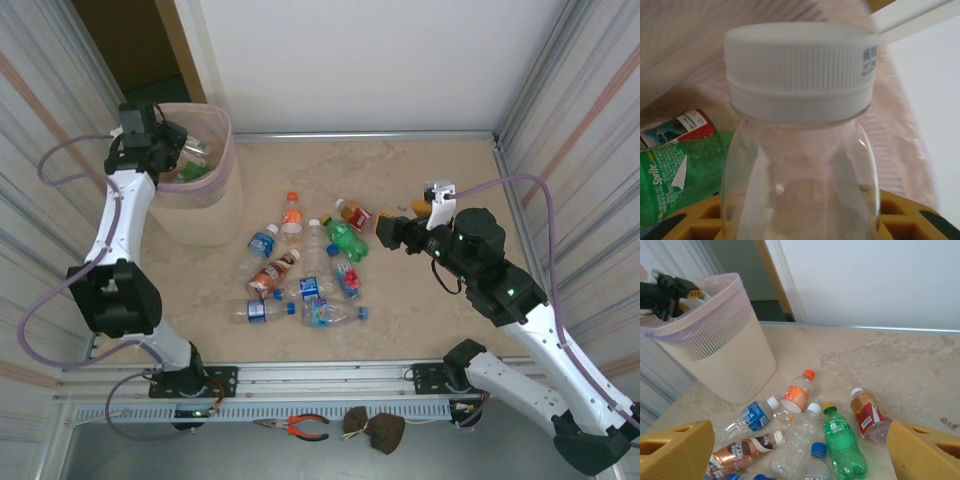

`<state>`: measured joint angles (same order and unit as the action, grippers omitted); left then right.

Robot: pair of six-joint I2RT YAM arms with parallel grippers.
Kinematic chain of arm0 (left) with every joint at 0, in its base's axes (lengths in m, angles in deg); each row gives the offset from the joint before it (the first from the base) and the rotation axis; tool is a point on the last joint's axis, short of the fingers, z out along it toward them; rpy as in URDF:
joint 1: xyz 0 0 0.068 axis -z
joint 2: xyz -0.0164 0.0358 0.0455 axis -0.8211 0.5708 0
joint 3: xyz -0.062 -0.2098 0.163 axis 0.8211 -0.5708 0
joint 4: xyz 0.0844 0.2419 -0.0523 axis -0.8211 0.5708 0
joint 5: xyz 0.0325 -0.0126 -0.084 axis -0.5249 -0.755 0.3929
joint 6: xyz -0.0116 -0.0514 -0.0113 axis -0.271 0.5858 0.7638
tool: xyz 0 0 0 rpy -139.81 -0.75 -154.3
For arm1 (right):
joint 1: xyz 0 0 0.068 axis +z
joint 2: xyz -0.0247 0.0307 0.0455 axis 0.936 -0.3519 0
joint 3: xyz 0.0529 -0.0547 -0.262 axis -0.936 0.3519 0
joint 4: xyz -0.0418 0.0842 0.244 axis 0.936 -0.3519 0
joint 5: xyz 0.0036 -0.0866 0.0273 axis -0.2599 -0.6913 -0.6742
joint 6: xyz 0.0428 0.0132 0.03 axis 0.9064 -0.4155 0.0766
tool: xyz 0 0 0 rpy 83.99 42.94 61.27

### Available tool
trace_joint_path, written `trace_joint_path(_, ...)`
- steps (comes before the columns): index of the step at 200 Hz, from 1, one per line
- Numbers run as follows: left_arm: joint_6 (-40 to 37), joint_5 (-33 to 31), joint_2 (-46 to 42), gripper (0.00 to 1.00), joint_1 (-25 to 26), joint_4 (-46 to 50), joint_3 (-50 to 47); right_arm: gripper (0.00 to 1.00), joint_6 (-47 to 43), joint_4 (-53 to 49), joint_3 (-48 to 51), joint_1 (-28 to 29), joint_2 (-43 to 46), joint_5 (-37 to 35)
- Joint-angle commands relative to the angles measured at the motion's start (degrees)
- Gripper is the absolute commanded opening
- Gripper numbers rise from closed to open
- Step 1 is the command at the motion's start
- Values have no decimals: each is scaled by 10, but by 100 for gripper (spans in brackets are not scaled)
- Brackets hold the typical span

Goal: Put the plastic bottles in the bin

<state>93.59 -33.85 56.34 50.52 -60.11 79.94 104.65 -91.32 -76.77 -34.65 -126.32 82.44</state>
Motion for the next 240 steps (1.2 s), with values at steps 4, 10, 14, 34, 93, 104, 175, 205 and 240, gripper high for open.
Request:
trace_joint_path(4, 40, -13, 27, 31, -1, 1, 13, 88, 9, -13, -12, 0, 10, -11)
trace_joint_path(10, 41, -11, 35, 31, 1, 0, 12, 88, 9, -13, -11, 0, 12, -13)
trace_joint_path(14, 42, -10, 41, 31, 1, 0, 11, 88, 10, -13, -10, 0, 12, -14)
trace_joint_path(34, 47, -1, 67, 32, 3, -1, 0, 88, 12, -14, -6, 0, 14, -15)
trace_joint_path(93, 66, 15, 114, 43, 5, -16, -48, 88, 13, -16, -1, 0, 14, -18)
trace_joint_path(104, 68, 14, 119, 45, 5, -18, -54, 88, 11, -17, -2, -1, 14, -17)
trace_joint_path(175, 56, 4, 77, 69, -5, -1, -35, 88, 12, -26, -5, 0, 22, -23)
trace_joint_path(205, 50, 7, 49, 76, -10, 6, -20, 88, 12, -23, -5, 0, 24, -22)
trace_joint_path(240, 48, 16, 15, 77, -11, 6, -12, 88, 10, -23, -7, 0, 26, -20)
